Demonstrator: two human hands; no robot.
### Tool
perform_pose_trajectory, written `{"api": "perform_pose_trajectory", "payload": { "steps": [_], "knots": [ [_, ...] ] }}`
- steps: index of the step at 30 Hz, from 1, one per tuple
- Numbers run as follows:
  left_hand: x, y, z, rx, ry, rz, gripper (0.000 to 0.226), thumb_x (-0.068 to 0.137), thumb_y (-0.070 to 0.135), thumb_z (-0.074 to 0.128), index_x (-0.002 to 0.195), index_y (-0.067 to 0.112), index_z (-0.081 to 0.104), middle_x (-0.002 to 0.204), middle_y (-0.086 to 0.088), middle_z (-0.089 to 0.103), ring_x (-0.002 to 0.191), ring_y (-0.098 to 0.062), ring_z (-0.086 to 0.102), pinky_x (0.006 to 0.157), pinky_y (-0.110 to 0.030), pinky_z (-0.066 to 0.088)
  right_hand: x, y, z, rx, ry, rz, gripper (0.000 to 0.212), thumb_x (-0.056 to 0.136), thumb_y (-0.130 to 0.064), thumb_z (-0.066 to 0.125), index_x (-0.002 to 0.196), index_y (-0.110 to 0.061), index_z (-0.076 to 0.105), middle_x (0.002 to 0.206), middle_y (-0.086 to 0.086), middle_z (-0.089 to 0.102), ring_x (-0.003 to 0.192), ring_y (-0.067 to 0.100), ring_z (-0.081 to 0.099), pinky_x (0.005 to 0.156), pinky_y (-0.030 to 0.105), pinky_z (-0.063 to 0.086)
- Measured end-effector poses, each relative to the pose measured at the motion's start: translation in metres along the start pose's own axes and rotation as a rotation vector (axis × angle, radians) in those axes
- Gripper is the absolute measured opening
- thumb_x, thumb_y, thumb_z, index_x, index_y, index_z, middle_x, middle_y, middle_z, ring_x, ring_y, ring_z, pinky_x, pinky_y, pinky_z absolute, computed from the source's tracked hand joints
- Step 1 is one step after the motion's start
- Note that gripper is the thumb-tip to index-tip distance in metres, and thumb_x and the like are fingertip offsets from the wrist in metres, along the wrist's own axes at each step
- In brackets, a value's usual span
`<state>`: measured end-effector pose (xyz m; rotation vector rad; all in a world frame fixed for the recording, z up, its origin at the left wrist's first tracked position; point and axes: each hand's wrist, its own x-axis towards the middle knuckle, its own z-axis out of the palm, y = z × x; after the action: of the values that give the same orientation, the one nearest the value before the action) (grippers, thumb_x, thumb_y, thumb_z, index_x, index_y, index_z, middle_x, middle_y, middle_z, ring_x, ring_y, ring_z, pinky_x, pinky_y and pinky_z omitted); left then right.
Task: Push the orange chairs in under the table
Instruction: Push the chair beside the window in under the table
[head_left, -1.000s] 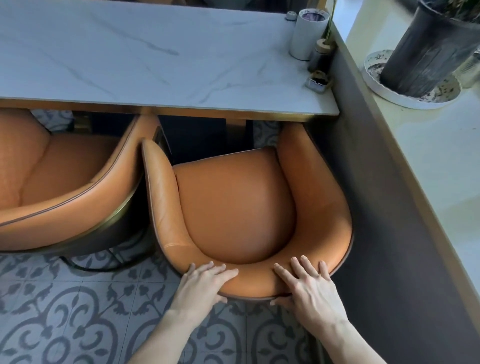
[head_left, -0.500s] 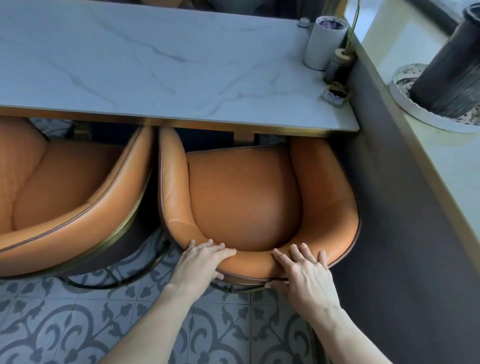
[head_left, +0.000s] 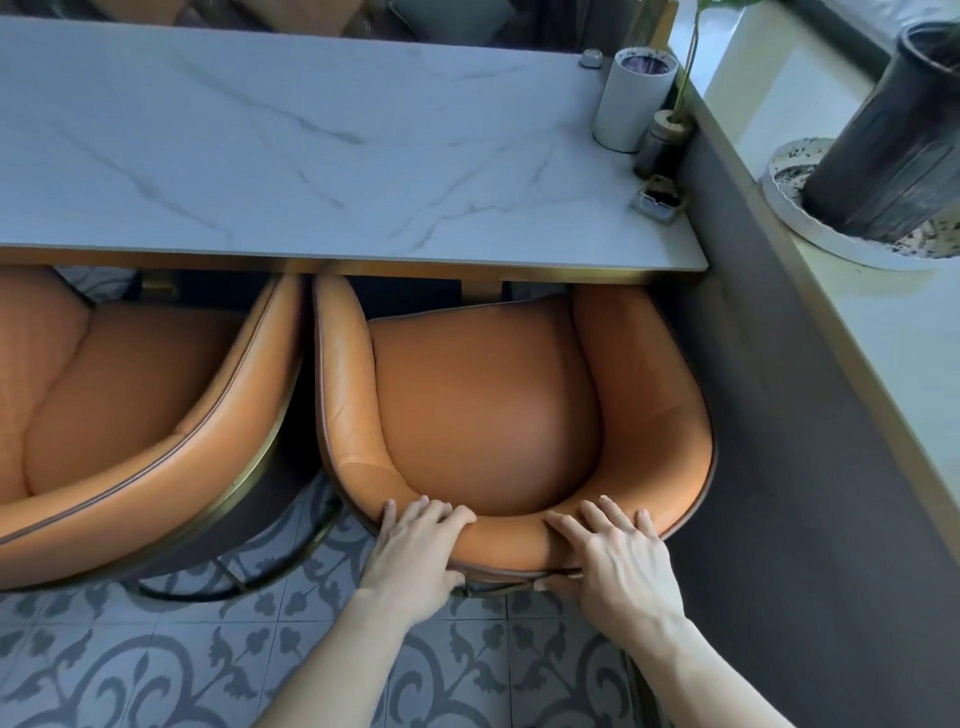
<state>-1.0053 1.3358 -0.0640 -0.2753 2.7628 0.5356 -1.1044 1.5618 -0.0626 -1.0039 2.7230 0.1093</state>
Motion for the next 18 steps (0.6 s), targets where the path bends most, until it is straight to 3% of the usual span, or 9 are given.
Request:
{"api": "perform_pose_trajectory", "payload": {
  "steps": [2, 4, 6, 8, 11, 14, 16, 18],
  "knots": [
    [0.000, 0.010, 0.001, -0.019, -0.026, -0.017, 0.076, 0.083, 0.057, 0.065, 0.146, 0.044, 0.024, 0.154, 0.003, 0.033, 0.146, -0.023, 0.016, 0.119, -0.057, 0.004, 0.005, 0.009, -0.006, 0.028, -0.020, -0.044, 0.092, 0.066, -0.095, 0.051, 0.139, -0.039, 0.054, 0.124, -0.001, 0.063, 0.131, 0.028, 0.052, 0.106, 0.059, 0.036],
    [0.001, 0.021, 0.004, -0.061, -0.034, -0.051, 0.082, 0.079, 0.070, 0.059, 0.147, 0.048, 0.019, 0.157, 0.007, 0.029, 0.147, -0.018, 0.012, 0.118, -0.061, 0.001, 0.013, 0.029, -0.014, 0.040, -0.129, -0.111, 0.106, 0.062, -0.098, 0.047, 0.151, -0.041, 0.038, 0.137, -0.002, 0.054, 0.142, 0.025, 0.039, 0.117, 0.061, 0.021],
    [0.002, 0.028, 0.007, -0.060, -0.046, -0.083, 0.083, 0.076, 0.077, 0.055, 0.146, 0.051, 0.019, 0.158, 0.010, 0.028, 0.148, -0.017, 0.011, 0.115, -0.065, -0.001, 0.021, 0.054, -0.019, 0.045, -0.232, -0.145, 0.112, 0.063, -0.092, 0.058, 0.157, -0.041, 0.025, 0.148, -0.003, 0.045, 0.151, 0.024, 0.024, 0.124, 0.056, 0.008],
    [0.004, 0.034, 0.010, -0.042, -0.055, -0.115, 0.082, 0.076, 0.079, 0.054, 0.146, 0.052, 0.020, 0.158, 0.011, 0.028, 0.148, -0.019, 0.010, 0.113, -0.068, -0.004, 0.028, 0.080, -0.019, 0.051, -0.249, -0.136, 0.117, 0.061, -0.087, 0.068, 0.158, -0.039, 0.024, 0.154, -0.002, 0.041, 0.153, 0.025, 0.019, 0.126, 0.050, 0.005],
    [0.006, 0.040, 0.012, -0.012, -0.072, -0.130, 0.080, 0.077, 0.077, 0.051, 0.146, 0.054, 0.016, 0.159, 0.012, 0.026, 0.149, -0.019, 0.007, 0.113, -0.068, -0.006, 0.035, 0.104, -0.011, 0.017, -0.213, -0.141, 0.123, 0.047, -0.098, 0.056, 0.152, -0.036, 0.039, 0.148, -0.001, 0.049, 0.148, 0.027, 0.029, 0.125, 0.045, 0.014],
    [0.002, 0.039, 0.010, 0.009, -0.118, -0.126, 0.078, 0.077, 0.080, 0.036, 0.147, 0.054, 0.014, 0.160, 0.011, 0.023, 0.149, -0.020, 0.004, 0.115, -0.067, -0.004, 0.033, 0.106, 0.002, 0.004, -0.093, -0.192, 0.115, 0.044, -0.104, 0.045, 0.132, -0.032, 0.059, 0.125, -0.001, 0.065, 0.127, 0.026, 0.053, 0.117, 0.042, 0.030],
    [0.002, 0.039, 0.007, 0.025, -0.145, -0.111, 0.085, 0.068, 0.084, 0.023, 0.147, 0.054, 0.013, 0.160, 0.011, 0.022, 0.150, -0.021, 0.004, 0.115, -0.066, -0.002, 0.032, 0.105, 0.004, -0.005, -0.047, -0.187, 0.110, 0.044, -0.105, 0.044, 0.123, -0.031, 0.064, 0.114, -0.002, 0.069, 0.117, 0.025, 0.059, 0.112, 0.042, 0.034],
    [0.001, 0.038, 0.008, 0.039, -0.133, -0.100, 0.083, 0.071, 0.083, 0.024, 0.147, 0.054, 0.012, 0.160, 0.010, 0.022, 0.150, -0.021, 0.004, 0.116, -0.066, -0.002, 0.032, 0.103, 0.006, -0.022, -0.013, -0.179, 0.109, 0.044, -0.105, 0.043, 0.121, -0.031, 0.064, 0.111, -0.003, 0.070, 0.115, 0.024, 0.060, 0.112, 0.041, 0.034]
  ]
}}
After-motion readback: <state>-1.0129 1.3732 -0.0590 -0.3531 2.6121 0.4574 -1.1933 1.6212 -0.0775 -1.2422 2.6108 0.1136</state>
